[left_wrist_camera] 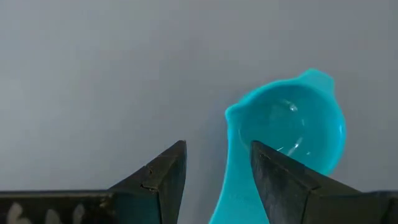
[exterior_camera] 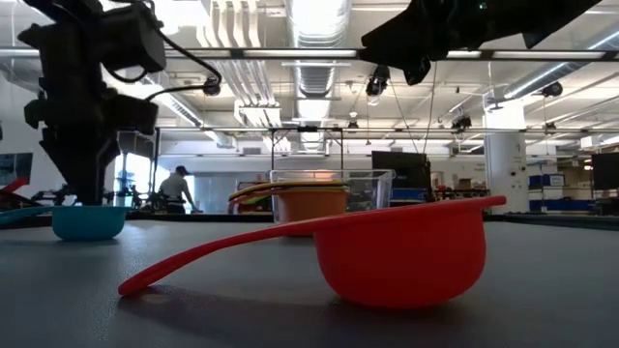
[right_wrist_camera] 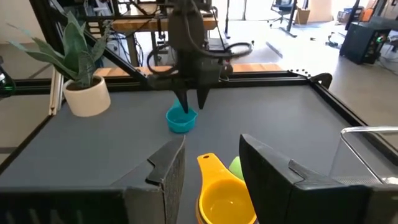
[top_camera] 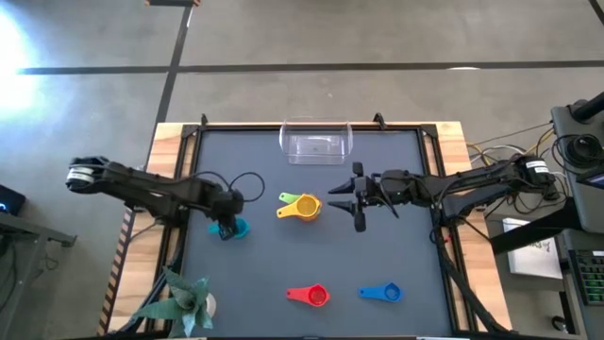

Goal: Nest measuring cups in basket
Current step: Stack the light blue measuring cup on top of the yellow measuring cup

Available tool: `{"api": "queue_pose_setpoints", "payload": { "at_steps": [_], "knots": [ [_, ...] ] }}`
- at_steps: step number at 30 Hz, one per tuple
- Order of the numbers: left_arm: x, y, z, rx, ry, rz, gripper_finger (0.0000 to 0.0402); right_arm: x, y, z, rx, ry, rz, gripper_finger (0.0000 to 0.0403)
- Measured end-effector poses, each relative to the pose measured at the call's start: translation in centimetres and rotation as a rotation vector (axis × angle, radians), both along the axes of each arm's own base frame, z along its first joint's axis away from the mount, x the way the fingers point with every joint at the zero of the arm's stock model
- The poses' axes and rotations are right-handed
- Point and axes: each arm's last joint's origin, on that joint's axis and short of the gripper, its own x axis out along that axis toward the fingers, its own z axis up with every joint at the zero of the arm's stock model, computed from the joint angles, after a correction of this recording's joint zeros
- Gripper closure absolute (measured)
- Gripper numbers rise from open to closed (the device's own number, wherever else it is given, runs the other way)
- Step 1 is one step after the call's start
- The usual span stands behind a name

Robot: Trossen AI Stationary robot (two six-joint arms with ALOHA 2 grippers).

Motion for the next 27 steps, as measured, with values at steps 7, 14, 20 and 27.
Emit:
{"api": "queue_pose_setpoints", "payload": {
  "at_steps": [7,14,20,27],
  "knots": [
    [1.0,-0.1,-2.0,-0.032,0.036,-0.019,0.0243,0.0,0.0,0.0,-0.002,0.000,0.000,0.0262],
    [2.1,-0.2,-2.6,-0.027,0.097,-0.048,0.0341,0.0,0.0,0.0,-0.003,0.000,0.000,0.0262],
    [4.5,-0.2,0.8,-0.005,0.058,-0.098,0.0392,0.0,0.0,0.0,-0.003,0.000,0.000,0.0266],
    [9.3,1.6,8.1,0.066,-0.201,-0.088,0.0398,0.0,0.0,0.1,-0.012,-0.006,0.002,0.0268]
  ]
}}
